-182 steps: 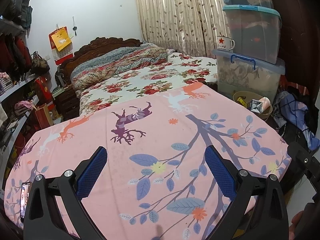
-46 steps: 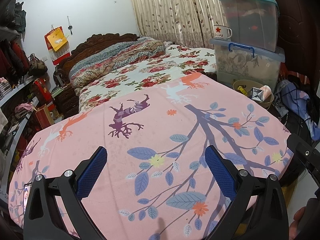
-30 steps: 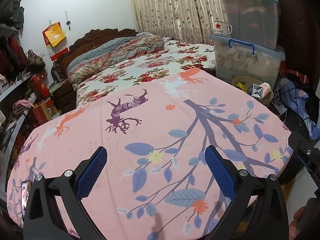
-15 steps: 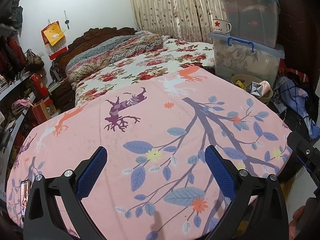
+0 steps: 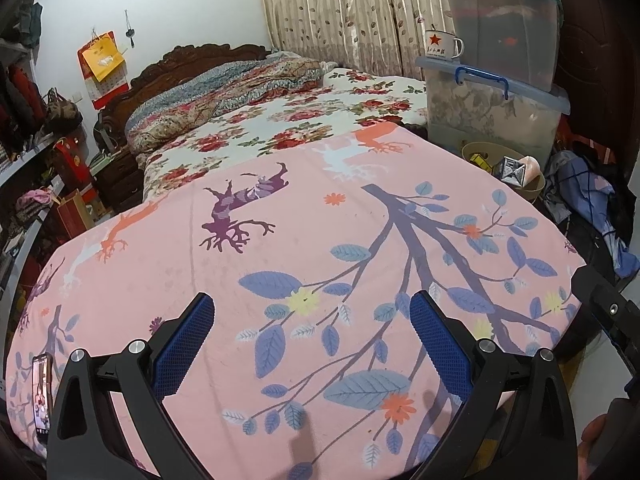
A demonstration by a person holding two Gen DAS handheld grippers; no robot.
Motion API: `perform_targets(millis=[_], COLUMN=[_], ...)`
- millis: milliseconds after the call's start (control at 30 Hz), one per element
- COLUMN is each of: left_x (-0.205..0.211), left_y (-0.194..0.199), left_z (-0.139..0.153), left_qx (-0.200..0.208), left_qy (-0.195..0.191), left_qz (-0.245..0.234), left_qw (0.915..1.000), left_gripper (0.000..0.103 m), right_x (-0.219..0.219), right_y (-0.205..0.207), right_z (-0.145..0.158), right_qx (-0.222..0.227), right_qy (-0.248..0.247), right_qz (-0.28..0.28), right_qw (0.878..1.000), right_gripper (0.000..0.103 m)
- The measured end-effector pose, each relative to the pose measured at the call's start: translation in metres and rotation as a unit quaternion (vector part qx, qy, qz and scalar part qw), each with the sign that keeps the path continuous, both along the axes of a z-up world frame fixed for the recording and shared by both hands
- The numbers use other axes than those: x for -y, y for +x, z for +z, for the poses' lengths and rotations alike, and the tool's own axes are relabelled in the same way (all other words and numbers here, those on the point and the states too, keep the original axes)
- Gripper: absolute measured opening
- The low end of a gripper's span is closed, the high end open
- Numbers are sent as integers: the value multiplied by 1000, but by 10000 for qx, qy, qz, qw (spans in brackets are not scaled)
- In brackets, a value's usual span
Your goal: Collect trash
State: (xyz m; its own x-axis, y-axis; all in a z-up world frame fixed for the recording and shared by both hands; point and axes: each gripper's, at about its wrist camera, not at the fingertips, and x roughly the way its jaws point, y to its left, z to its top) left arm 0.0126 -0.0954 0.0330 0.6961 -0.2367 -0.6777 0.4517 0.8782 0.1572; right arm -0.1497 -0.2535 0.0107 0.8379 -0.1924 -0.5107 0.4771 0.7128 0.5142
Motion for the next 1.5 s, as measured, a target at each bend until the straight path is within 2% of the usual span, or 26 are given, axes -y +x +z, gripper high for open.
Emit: perform_targets(millis=[567, 1033, 1500], left_x=[-5, -22, -53], left_y=[23, 44, 53], left_z=[-16, -20, -10], left_qx=[-315, -452, -426], left_qy=[-107, -269, -536], left_qz=[-47, 10, 227], left_qw=[9994, 9986, 9974], left_gripper=[94, 94, 94], right_x=[9, -10, -41], right_y=[24, 48, 65], right_z=[1, 9, 21], right_qx=[-356, -590, -705], right_qy=[-65, -296, -606], right_qz=[65, 195, 507], right_qw=[9993, 9976, 9944], right_gripper=[99, 99, 99])
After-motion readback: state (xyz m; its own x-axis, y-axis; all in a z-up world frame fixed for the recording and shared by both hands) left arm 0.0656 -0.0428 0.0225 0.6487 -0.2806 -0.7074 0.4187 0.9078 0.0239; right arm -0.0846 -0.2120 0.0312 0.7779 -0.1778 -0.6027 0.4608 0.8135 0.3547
